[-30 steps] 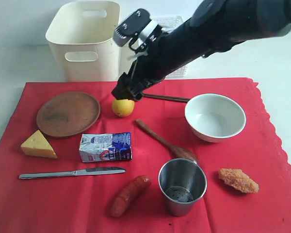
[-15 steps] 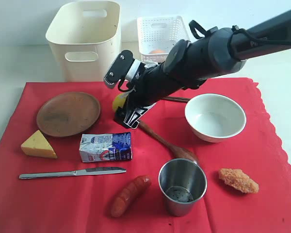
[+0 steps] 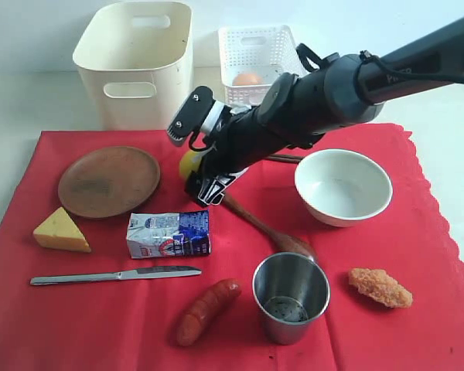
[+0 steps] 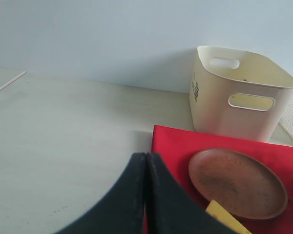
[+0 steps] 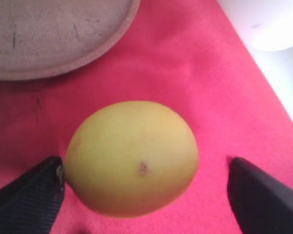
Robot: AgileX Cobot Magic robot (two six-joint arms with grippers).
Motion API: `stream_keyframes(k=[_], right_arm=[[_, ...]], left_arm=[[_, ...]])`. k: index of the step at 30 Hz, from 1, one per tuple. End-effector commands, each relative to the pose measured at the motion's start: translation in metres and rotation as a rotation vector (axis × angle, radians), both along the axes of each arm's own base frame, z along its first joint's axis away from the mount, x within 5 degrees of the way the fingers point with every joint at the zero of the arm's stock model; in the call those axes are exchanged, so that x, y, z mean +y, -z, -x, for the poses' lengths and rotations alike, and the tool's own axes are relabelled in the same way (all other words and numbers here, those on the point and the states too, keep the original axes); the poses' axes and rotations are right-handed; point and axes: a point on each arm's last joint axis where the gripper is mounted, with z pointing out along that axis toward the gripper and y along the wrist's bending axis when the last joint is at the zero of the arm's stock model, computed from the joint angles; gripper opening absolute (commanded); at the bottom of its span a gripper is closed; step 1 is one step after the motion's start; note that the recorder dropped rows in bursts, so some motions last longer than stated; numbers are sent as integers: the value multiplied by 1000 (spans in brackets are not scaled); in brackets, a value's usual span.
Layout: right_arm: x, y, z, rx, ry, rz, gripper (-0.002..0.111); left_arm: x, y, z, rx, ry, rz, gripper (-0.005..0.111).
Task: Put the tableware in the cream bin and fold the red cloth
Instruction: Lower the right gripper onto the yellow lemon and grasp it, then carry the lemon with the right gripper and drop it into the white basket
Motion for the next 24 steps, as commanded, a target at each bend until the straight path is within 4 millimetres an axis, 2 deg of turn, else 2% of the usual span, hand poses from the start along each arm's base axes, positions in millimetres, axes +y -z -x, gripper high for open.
stream_keyframes(k=[1, 3, 10, 12, 16, 24], right_arm=[[3, -4, -2, -9, -10, -9, 71], [3, -4, -2, -10, -10, -10, 62], [3, -5, -3, -14, 0, -12, 9], [3, -9, -3, -21, 0, -18, 0], [4, -26, 0, -22, -17, -45, 0], [2, -77, 9, -13, -15, -143, 0]], left_arm=[[0, -1, 0, -18, -2, 8, 1], [0, -1, 0, -18, -2, 8, 1], [0, -1, 0, -18, -2, 8, 1], [0, -1, 0, -18, -2, 8, 1], [0, -1, 0, -18, -2, 8, 1], [0, -1, 0, -18, -2, 8, 1]])
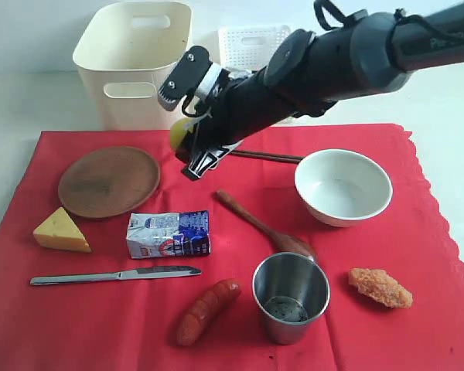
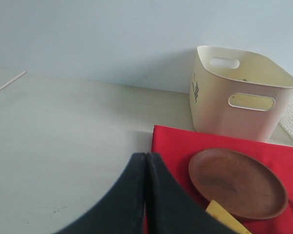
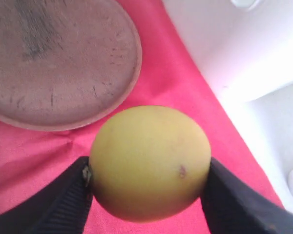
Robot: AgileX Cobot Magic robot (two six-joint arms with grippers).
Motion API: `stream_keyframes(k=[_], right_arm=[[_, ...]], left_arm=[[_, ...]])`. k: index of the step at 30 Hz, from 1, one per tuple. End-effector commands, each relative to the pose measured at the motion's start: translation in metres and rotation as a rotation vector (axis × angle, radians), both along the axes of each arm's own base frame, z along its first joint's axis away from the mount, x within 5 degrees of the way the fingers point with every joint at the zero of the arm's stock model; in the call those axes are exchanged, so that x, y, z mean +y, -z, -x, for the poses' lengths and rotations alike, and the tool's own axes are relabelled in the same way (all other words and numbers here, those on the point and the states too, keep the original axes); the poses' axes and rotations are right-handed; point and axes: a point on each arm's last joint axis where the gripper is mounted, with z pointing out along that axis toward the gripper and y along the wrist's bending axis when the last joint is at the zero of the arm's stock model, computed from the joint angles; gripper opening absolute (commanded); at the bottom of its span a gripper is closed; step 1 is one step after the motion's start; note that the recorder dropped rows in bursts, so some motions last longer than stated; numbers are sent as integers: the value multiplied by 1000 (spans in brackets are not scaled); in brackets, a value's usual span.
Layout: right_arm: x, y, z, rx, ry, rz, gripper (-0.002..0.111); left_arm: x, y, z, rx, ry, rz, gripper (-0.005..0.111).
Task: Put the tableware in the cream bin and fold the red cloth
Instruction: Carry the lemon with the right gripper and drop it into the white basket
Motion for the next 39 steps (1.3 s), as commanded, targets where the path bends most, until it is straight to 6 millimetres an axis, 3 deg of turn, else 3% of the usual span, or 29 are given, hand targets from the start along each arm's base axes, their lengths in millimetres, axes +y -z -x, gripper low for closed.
stream_keyframes(k=[1, 9, 22, 29, 34, 36, 39], right_arm=[[0, -28, 4, 9, 22, -63, 0], [-6, -45, 2, -42, 73, -64, 0], [-53, -61, -57, -250, 459, -198, 0], [-65, -40, -82, -346, 662, -266, 0], [-57, -11, -98, -310, 715, -274, 0], [-55, -3, -103, -292, 751, -286, 7], [-56, 4, -105, -318, 782, -286, 32]], left_arm=[[0, -1, 0, -18, -2, 8, 1], [0, -1, 0, -18, -2, 8, 1], [0, -1, 0, -18, -2, 8, 1], [0, -1, 0, -18, -2, 8, 1], [0, -1, 0, -18, -2, 8, 1], [0, -1, 0, -18, -2, 8, 1], [0, -1, 0, -18, -2, 8, 1]])
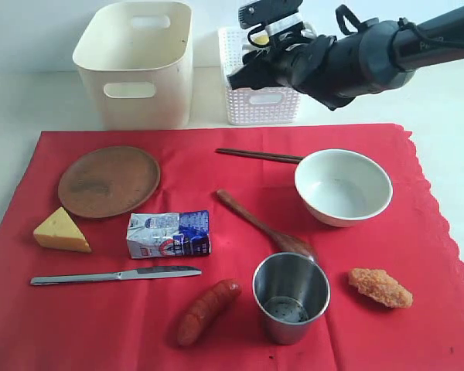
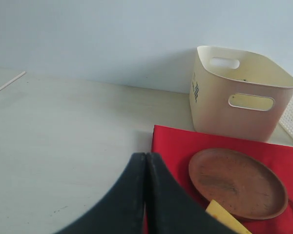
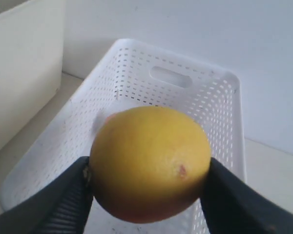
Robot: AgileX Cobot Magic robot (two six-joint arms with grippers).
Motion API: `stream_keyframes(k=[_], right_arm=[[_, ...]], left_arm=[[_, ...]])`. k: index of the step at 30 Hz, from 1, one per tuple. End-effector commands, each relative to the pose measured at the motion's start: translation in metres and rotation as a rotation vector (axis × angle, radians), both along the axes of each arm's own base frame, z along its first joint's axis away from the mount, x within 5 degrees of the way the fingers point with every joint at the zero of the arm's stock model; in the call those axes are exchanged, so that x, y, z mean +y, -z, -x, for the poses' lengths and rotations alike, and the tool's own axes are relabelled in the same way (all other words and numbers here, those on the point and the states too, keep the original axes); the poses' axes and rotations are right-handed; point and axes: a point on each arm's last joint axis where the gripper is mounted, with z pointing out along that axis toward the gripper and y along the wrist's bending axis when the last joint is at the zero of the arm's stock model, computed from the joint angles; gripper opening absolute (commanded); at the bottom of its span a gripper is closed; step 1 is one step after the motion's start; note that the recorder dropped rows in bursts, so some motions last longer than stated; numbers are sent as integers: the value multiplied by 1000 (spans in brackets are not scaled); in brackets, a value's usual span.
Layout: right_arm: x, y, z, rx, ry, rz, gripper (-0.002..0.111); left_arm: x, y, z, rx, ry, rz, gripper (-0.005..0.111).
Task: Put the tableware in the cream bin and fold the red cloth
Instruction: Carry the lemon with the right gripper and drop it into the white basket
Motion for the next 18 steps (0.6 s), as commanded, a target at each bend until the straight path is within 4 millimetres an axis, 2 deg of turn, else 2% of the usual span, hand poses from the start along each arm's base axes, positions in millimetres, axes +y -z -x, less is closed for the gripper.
stream_keyframes(k=[1, 3, 6, 9, 18], right_arm=[[-2, 1, -6, -51, 57, -13, 39], [-2, 3, -6, -47, 57, -11, 58], [-2, 3, -6, -47, 57, -11, 74], [-2, 3, -6, -47, 57, -11, 78], [-2, 3, -6, -46, 58, -12, 78]], left_arm=[[0, -1, 0, -18, -2, 8, 1], [0, -1, 0, -18, -2, 8, 1], [0, -1, 0, -18, -2, 8, 1], [0, -1, 0, -18, -2, 8, 1], [0, -1, 0, -18, -2, 8, 1]])
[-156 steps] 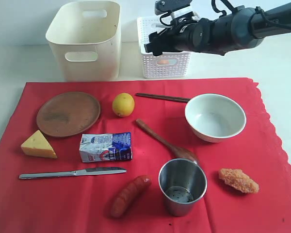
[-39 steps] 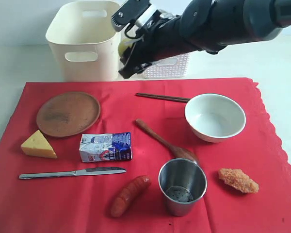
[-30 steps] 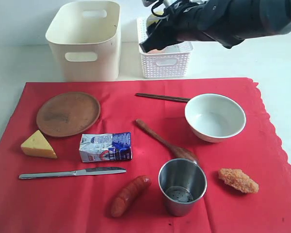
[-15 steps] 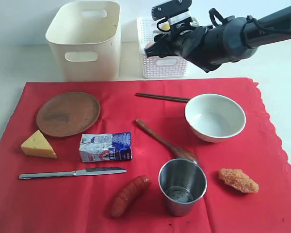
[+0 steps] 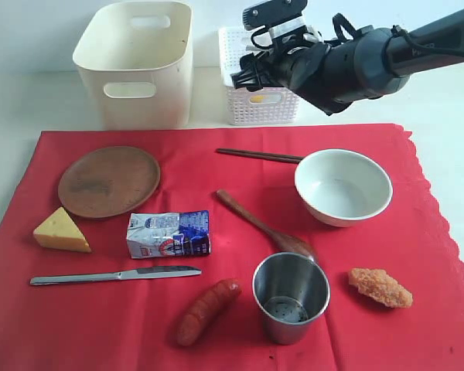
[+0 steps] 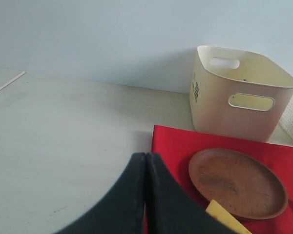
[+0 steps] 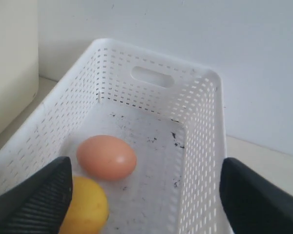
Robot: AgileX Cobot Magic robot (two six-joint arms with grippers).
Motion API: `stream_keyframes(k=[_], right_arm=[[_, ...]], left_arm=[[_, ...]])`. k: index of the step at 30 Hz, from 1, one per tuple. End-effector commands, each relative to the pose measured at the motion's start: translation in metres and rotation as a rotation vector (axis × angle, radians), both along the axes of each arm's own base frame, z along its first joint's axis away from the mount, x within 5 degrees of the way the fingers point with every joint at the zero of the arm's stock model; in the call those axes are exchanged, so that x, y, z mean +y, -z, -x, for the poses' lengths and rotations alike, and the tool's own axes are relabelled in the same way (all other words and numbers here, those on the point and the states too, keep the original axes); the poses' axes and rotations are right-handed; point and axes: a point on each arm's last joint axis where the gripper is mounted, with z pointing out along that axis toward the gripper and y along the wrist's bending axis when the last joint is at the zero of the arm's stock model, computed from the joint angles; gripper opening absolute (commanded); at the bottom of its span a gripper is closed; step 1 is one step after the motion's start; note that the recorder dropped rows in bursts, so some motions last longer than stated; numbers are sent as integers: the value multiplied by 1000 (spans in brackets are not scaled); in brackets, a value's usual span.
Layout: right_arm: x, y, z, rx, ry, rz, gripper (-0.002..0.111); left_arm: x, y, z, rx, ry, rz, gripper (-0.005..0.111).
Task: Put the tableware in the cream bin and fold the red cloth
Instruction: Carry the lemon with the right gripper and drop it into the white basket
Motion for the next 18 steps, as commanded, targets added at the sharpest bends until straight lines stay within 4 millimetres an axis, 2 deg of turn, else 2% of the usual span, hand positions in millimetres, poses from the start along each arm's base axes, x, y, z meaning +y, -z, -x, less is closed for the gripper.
stream_keyframes(k=[1, 8, 12, 18], right_arm=[[0, -3, -2, -14, 5, -5, 78], [1, -6, 0, -2, -7, -10, 78], [1, -24, 2, -13, -23, -32, 78], [8, -59, 20, 101, -169, -81, 78]], left_arm=[[0, -1, 0, -18, -2, 8, 1], [0, -1, 0, -18, -2, 8, 1], [0, -1, 0, -18, -2, 8, 1], [0, -1, 0, -18, -2, 8, 1]])
